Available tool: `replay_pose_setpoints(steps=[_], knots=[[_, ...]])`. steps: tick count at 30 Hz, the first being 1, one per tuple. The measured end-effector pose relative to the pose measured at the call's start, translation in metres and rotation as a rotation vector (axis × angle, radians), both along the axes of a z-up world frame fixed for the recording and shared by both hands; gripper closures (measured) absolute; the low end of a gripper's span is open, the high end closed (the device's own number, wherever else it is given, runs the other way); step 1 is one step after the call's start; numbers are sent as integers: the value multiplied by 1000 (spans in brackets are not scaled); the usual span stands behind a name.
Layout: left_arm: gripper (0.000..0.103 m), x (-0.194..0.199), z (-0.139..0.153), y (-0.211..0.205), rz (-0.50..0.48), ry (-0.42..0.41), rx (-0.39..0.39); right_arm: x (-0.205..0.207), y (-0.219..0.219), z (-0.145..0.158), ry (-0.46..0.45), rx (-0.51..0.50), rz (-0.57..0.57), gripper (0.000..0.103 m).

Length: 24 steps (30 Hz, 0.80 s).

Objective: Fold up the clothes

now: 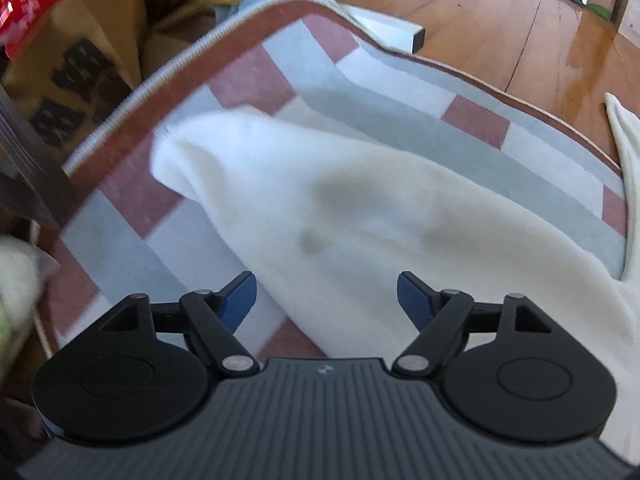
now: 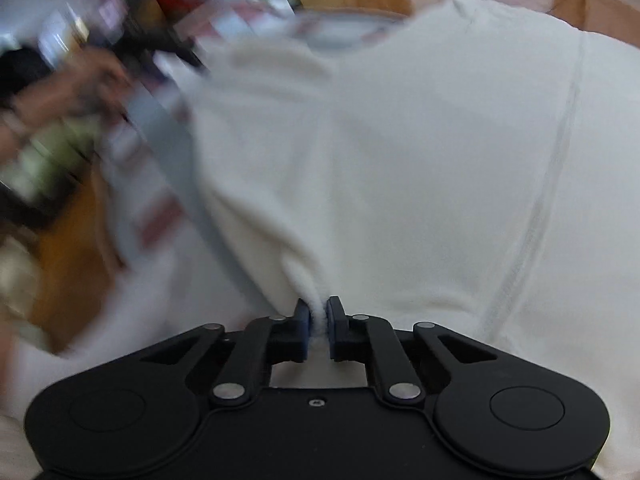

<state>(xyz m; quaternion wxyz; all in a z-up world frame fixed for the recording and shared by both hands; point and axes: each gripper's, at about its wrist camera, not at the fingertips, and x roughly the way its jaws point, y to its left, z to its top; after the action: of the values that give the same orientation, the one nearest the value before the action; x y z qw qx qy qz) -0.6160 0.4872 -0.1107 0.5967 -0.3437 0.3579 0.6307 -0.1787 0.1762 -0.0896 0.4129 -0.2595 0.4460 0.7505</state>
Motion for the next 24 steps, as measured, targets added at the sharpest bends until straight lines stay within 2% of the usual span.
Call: replay_pose_setpoints(steps=[1, 2, 4, 6, 8, 9, 10, 11, 12, 13, 16, 17, 19, 21, 24], knots=[[25, 2, -2, 0, -2, -12, -1, 10, 0, 4, 79, -10, 12, 92], [25, 3, -4, -1, -5, -24, -2, 16, -2, 2, 113, -39, 22, 99], [25, 7, -8, -1, -15, -30, -13, 23, -10, -11, 141, -113, 40, 100], [25, 12, -10, -2, -28, -17, -23, 29, -17, -24, 168, -188, 59, 97], [25, 14, -9, -4, -44, -23, -21, 36, -31, -17, 186, -165, 33, 90], [25, 15, -9, -4, -50, -25, -25, 40, -37, -11, 211, -143, -5, 84], [25, 17, -9, -5, -55, -27, -29, 43, -42, -6, 237, -121, -49, 59], [25, 18, -10, -6, -61, -30, -33, 45, -46, -3, 250, -103, -88, 39], [25, 19, -10, -6, -66, -32, -38, 42, -49, -2, 251, -95, -105, 37], [25, 18, -12, -6, -60, -41, -48, 38, -51, -1, 236, -93, -91, 36], [25, 12, -17, -5, -25, -88, -81, 22, -51, -5, 95, -106, -66, 36], [25, 10, -18, -5, -12, -99, -86, 20, -50, -8, 84, -125, -69, 36], [25, 5, -20, -5, 13, -119, -96, 26, -48, -16, 119, -190, -86, 36], [25, 2, -20, -5, 19, -141, -87, 25, -45, -23, 125, -203, -98, 36], [28, -1, -22, -5, 15, -193, -61, 22, -39, -23, 135, -107, -95, 36]])
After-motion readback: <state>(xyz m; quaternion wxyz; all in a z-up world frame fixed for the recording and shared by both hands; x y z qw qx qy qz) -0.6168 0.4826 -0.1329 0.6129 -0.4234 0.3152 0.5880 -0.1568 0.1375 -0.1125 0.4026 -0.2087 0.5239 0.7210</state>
